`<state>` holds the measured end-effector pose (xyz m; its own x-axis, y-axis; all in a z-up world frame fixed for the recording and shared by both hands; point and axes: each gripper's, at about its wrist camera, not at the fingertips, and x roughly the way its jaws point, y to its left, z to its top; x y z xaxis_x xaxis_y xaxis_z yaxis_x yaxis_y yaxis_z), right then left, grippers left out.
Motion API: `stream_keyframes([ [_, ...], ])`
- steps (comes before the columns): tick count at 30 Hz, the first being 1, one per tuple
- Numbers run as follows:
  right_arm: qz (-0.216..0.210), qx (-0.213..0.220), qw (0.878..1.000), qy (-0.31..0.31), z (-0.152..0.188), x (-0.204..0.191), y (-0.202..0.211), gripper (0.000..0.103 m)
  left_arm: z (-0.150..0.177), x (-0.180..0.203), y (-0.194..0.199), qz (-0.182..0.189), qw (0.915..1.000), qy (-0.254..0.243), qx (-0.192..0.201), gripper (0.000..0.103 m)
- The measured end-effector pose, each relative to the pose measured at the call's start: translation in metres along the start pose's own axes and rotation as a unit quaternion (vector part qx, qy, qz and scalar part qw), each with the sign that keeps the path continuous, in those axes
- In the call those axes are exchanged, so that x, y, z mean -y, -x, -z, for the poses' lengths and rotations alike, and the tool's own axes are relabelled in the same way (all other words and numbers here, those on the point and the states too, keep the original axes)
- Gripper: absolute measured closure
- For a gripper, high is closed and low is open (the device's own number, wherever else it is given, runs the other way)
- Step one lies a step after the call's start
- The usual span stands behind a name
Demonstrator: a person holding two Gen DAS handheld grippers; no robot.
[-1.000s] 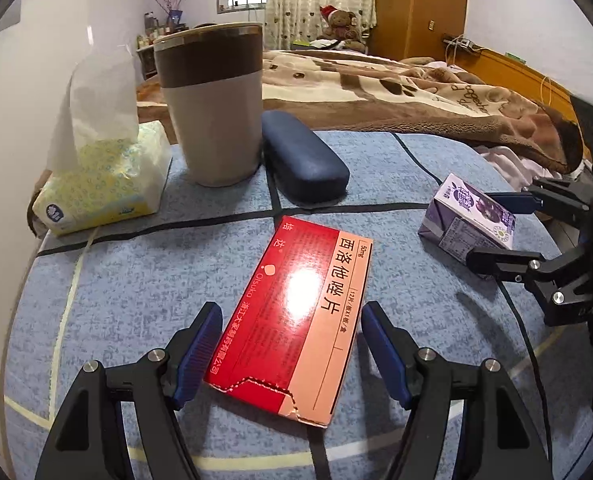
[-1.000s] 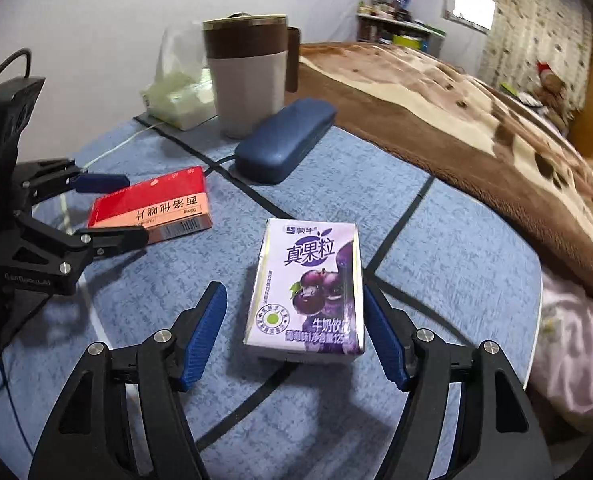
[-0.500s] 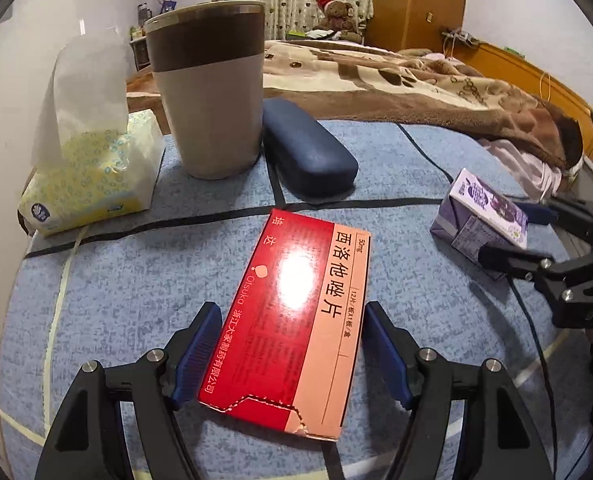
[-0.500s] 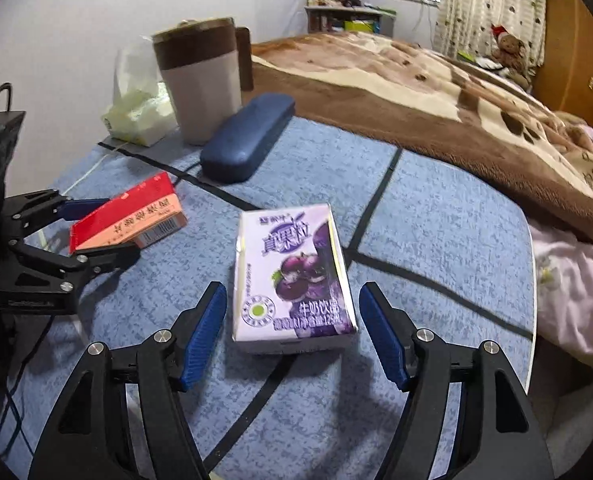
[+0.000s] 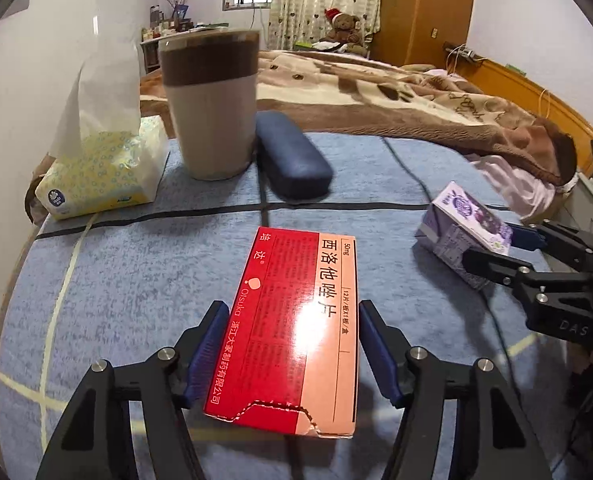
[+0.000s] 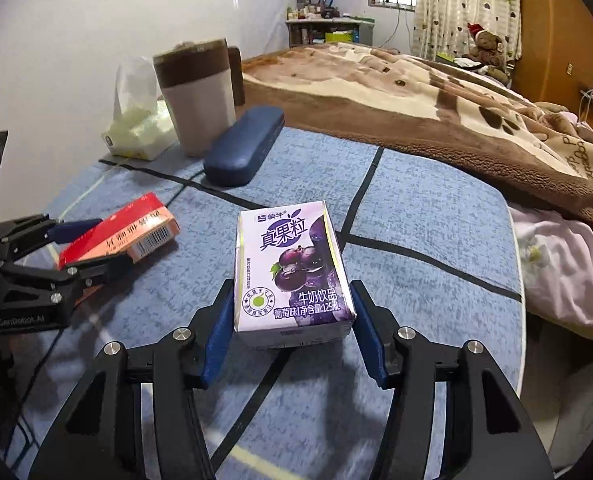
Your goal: Collect trash
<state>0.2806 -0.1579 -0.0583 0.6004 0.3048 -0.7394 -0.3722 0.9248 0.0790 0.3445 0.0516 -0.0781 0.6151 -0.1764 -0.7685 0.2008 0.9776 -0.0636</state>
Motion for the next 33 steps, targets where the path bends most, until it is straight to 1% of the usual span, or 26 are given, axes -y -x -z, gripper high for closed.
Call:
stream_keyframes([
  [9, -0.006, 0.035, 0.999, -0.021, 0.012, 0.000, 0.045, 0.047, 0.012, 0.032, 0.052, 0.015, 0.9992, -0.011, 0.036, 0.038],
  [14, -0.006, 0.053, 0.998, -0.044, 0.021, 0.004, 0.075, 0.047, 0.018, 0.053, 0.084, 0.024, 0.9978, -0.018, 0.059, 0.038],
  [18, 0.004, 0.071, 0.996, -0.057, 0.031, 0.007, 0.101, 0.047, 0.025, 0.067, 0.108, 0.034, 0.9966, -0.016, 0.074, 0.038],
  [23, 0.014, 0.094, 0.993, -0.076, 0.047, 0.014, 0.130, 0.047, 0.036, 0.092, 0.136, 0.046, 0.9942, -0.028, 0.093, 0.037],
  [27, 0.027, 0.107, 0.990, -0.089, 0.060, 0.019, 0.147, 0.047, 0.044, 0.105, 0.152, 0.055, 0.9927, -0.027, 0.104, 0.037],
  [30, 0.041, 0.106, 0.989, -0.094, 0.067, 0.019, 0.157, 0.047, 0.050, 0.119, 0.165, 0.062, 0.9911, -0.034, 0.112, 0.037],
  [33, 0.049, 0.120, 0.986, -0.100, 0.076, 0.022, 0.171, 0.047, 0.055, 0.132, 0.174, 0.071, 0.9897, -0.040, 0.118, 0.037],
])
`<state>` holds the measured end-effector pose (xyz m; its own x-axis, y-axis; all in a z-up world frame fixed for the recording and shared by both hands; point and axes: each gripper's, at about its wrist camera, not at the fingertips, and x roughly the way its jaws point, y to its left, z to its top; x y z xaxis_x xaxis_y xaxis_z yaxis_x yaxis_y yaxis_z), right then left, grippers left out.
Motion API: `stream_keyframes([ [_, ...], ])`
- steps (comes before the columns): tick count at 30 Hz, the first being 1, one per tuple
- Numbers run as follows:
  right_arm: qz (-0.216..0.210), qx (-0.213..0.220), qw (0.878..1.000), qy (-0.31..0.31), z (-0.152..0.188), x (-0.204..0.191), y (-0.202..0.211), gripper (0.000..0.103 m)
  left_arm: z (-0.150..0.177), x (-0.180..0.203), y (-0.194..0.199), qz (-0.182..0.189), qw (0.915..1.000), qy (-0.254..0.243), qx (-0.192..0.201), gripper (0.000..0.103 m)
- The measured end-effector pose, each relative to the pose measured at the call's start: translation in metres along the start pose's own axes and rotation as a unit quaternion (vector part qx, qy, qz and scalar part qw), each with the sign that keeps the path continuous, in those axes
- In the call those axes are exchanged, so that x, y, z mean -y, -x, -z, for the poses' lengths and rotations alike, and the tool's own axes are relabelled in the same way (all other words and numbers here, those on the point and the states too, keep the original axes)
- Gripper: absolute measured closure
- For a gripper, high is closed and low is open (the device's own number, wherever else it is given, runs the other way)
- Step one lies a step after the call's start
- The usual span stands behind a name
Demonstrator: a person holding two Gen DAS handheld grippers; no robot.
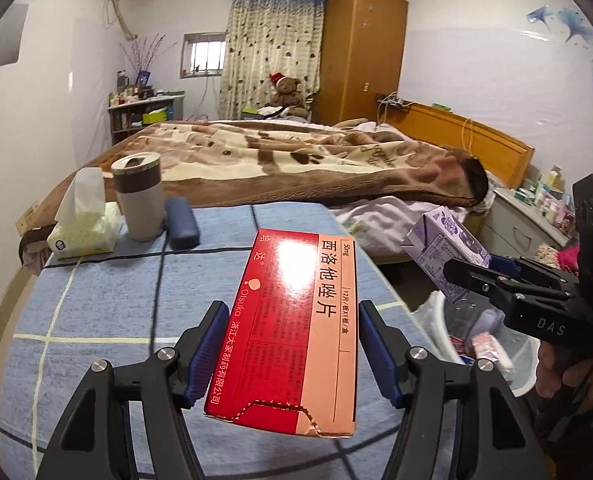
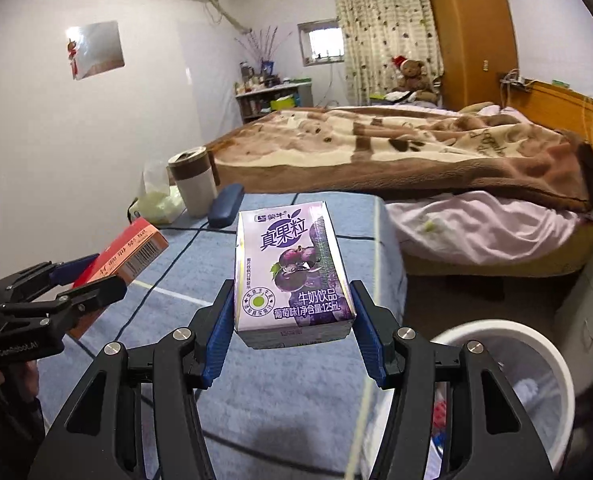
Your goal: Collect trash
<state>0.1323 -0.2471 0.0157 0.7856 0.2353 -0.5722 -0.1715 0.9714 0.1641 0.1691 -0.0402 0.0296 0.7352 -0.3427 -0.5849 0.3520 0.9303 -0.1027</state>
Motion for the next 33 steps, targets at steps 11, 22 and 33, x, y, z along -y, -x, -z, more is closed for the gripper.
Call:
stream_keyframes([
  [11, 0.041, 0.030, 0.998, -0.043, 0.019, 0.026, 0.050, 0.047, 0.008, 0.058, 0.022, 0.035, 0.9988, -0.029, 0.021, 0.037],
  [22, 0.100, 0.037, 0.990, -0.087, 0.041, 0.062, 0.078, 0.047, 0.015, 0.115, 0.019, 0.092, 0.9939, -0.058, 0.019, 0.037],
  [33, 0.158, 0.001, 0.981, -0.117, 0.063, 0.104, 0.082, 0.046, 0.028, 0.179, -0.012, 0.147, 0.9853, -0.086, -0.011, 0.037],
])
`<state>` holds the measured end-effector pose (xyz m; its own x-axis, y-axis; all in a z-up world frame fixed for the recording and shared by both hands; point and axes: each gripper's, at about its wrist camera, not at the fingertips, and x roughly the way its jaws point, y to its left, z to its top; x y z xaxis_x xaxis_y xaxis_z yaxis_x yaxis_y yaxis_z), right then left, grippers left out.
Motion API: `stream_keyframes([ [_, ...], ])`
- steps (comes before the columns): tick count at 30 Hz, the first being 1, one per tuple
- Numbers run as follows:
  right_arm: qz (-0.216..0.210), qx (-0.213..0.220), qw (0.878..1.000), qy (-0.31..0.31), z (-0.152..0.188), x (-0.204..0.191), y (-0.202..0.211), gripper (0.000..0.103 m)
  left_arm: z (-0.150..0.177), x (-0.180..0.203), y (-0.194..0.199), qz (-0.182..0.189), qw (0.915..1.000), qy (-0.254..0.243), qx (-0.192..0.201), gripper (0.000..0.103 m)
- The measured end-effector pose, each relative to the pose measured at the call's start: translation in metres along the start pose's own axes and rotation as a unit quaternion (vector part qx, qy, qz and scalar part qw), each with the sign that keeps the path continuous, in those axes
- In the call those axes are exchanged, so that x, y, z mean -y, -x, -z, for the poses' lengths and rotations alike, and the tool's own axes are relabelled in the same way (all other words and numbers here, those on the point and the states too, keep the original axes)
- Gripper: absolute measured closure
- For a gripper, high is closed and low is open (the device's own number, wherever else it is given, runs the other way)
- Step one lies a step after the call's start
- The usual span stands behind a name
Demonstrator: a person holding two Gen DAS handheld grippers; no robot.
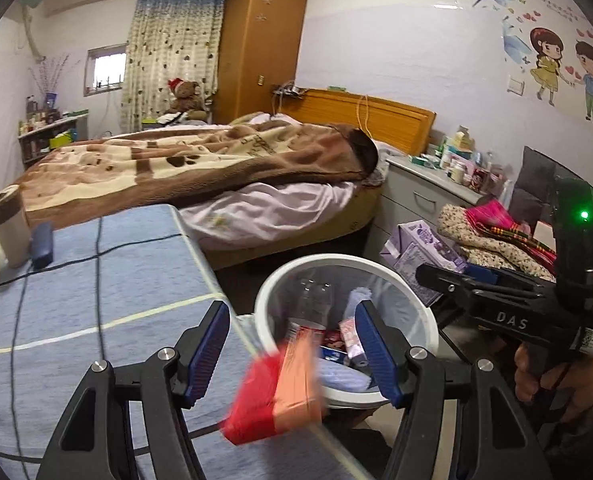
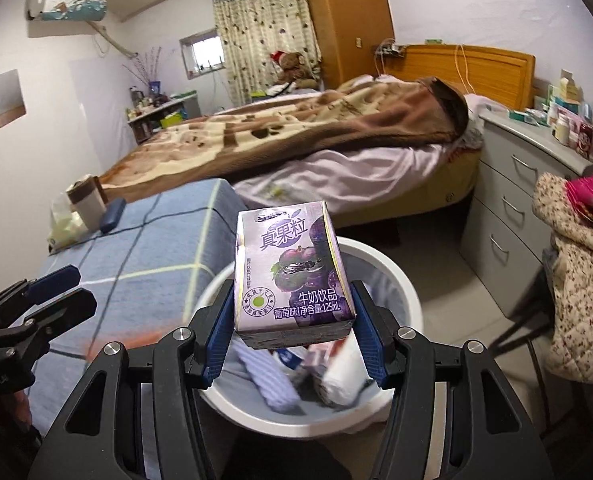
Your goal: Collect trash
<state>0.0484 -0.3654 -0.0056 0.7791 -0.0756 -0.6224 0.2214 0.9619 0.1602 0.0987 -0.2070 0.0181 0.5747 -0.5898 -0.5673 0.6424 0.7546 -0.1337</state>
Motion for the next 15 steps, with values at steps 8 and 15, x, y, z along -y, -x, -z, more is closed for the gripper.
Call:
stream_keyframes([
  [8, 0.019, -0.013, 1.000, -0.015, 0.009, 0.016, -0.001, 0.046, -0.001, 0.019, -0.036, 0.007, 0.9994, -0.016, -0.032, 0.044],
  [15, -0.008, -0.012, 1.000, -0.017, 0.015, 0.010, -0.002, 0.046, 0.030, 0.001, -0.027, -0.035, 0.9964, -0.005, -0.076, 0.034],
])
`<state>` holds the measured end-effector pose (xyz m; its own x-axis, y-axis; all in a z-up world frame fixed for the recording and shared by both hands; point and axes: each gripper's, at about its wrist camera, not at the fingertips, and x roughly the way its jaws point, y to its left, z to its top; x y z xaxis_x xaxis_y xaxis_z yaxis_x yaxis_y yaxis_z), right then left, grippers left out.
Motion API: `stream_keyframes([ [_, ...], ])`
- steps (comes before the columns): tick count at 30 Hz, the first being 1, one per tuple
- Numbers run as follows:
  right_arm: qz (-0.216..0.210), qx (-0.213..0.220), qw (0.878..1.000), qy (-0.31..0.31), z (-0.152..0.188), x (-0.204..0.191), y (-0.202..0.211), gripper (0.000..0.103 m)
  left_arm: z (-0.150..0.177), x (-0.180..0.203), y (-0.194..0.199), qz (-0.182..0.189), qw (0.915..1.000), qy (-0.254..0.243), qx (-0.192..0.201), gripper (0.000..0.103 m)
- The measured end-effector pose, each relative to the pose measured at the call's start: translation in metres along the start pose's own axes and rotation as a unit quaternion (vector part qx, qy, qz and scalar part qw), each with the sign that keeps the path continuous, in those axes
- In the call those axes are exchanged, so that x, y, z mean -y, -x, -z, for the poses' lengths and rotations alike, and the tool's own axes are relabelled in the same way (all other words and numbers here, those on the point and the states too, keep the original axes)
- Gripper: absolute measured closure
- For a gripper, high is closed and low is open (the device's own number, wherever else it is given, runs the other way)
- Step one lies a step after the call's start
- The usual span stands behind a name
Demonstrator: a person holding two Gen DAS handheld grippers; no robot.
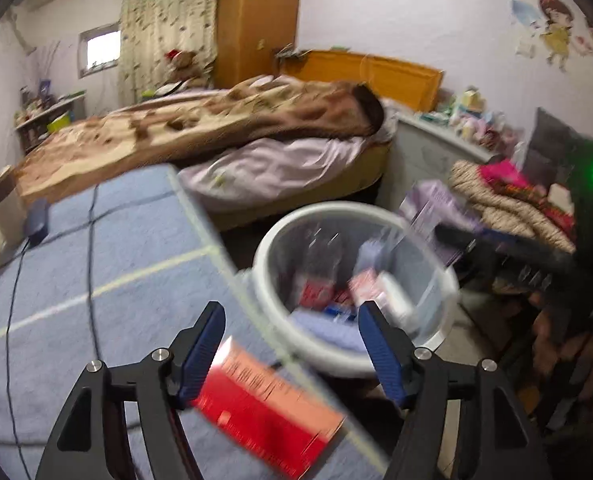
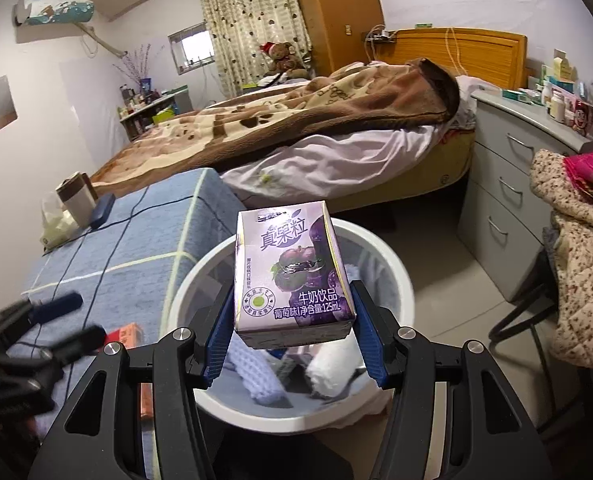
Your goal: Collect trash
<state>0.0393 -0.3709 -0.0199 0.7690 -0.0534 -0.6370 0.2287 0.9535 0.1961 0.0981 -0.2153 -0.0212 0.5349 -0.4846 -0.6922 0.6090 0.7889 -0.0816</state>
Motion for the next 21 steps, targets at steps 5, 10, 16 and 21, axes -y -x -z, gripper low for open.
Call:
stream_keyframes([
  [5, -0.012, 0.003, 1.000, 0.011, 0.005, -0.006, 0.004, 0.046, 0.023, -0.016, -0.016, -0.041, 0.9977, 0.036, -0.039, 0.033],
  [10, -0.018, 0.005, 1.000, 0.024, 0.008, -0.009, 0.008, 0.046, 0.035, -0.021, -0.027, -0.064, 0.9947, 0.055, -0.059, 0.026],
  [16, -0.025, 0.008, 0.999, 0.029, 0.012, -0.012, 0.011, 0.046, 0.045, -0.008, -0.038, -0.075, 0.9932, 0.046, -0.076, 0.023],
  [21, -0.034, 0.007, 0.999, 0.032, 0.017, -0.019, 0.013, 0.046, 0.049, -0.002, -0.036, -0.085, 0.9928, 0.030, -0.080, 0.021],
])
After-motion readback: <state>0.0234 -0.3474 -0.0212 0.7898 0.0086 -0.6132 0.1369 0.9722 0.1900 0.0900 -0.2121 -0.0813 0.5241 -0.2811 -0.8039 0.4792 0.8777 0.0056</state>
